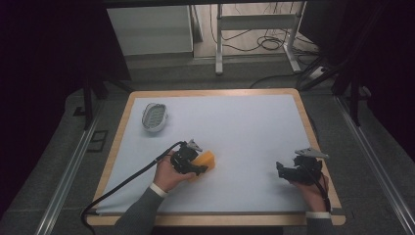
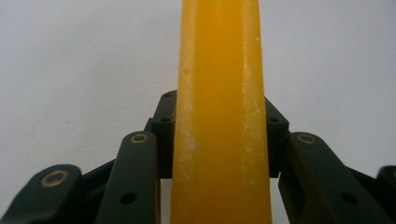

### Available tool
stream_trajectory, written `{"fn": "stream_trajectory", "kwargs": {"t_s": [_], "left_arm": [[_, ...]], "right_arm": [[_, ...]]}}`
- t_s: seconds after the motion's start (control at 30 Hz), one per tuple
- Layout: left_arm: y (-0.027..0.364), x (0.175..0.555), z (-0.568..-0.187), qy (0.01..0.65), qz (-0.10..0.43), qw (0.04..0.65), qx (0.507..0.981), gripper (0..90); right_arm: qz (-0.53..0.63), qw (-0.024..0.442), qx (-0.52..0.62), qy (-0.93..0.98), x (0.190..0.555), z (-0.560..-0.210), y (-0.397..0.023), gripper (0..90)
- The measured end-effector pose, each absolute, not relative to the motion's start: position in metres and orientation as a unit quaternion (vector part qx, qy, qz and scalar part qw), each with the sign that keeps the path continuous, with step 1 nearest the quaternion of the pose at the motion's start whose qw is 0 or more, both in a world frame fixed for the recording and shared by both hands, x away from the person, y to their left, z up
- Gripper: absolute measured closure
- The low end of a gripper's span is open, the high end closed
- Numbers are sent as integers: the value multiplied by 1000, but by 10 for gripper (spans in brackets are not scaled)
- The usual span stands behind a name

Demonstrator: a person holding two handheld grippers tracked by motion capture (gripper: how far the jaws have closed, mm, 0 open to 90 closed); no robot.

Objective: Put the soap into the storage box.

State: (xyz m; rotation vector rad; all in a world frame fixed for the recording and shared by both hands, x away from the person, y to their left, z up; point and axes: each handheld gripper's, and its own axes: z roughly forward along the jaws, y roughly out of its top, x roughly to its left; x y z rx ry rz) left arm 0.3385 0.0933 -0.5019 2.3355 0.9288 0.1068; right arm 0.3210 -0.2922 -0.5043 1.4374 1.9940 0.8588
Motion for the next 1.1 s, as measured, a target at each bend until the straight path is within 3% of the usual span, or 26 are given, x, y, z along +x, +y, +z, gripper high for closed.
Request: {"fn": "stream_trajectory", "kwargs": {"t_s": [1.1], "left_arm": [[127, 344, -467, 367, 58, 347, 861, 612]], "right_arm": [[315, 268, 531, 740, 321, -504, -293, 51]]}}
